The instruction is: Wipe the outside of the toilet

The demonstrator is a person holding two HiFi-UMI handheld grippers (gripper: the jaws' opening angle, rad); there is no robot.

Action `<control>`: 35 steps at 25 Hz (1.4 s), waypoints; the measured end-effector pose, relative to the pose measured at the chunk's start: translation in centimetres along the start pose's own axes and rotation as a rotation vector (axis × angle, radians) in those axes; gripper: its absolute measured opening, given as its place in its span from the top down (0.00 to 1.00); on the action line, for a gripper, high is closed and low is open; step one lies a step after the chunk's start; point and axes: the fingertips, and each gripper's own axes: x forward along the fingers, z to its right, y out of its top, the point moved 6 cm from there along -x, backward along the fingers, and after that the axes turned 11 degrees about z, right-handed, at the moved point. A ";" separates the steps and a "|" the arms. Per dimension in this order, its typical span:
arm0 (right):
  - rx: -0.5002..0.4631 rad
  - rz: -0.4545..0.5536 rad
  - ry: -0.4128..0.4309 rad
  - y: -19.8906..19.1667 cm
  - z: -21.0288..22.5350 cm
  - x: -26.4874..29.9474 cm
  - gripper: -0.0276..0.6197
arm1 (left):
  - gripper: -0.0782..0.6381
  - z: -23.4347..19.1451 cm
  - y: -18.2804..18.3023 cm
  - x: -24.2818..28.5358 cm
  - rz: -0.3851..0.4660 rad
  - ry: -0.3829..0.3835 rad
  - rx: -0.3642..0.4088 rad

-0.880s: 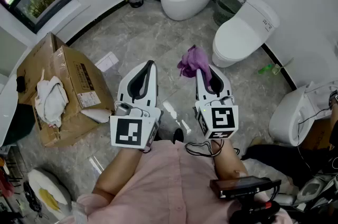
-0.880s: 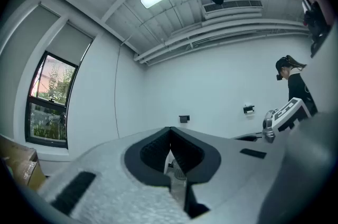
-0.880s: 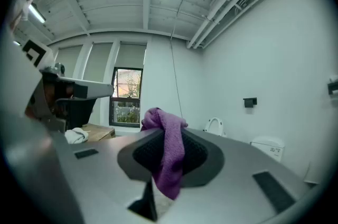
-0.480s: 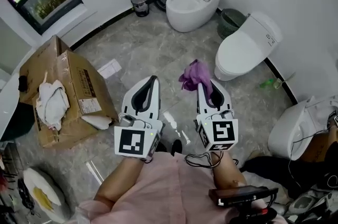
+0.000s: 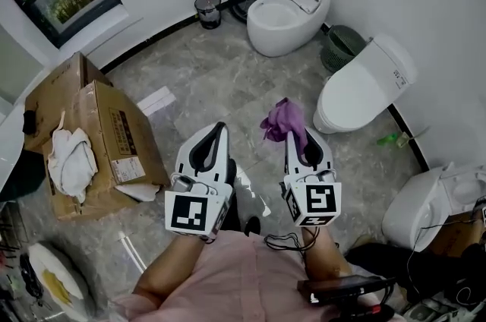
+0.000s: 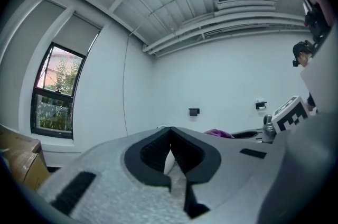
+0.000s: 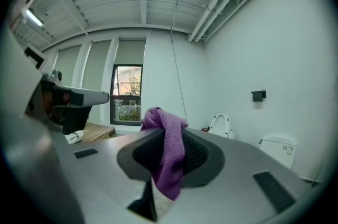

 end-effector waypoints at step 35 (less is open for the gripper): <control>-0.048 0.024 -0.119 -1.1 3.0 33.9 0.84 | 0.88 -24.0 -5.3 27.5 0.027 -0.085 -0.004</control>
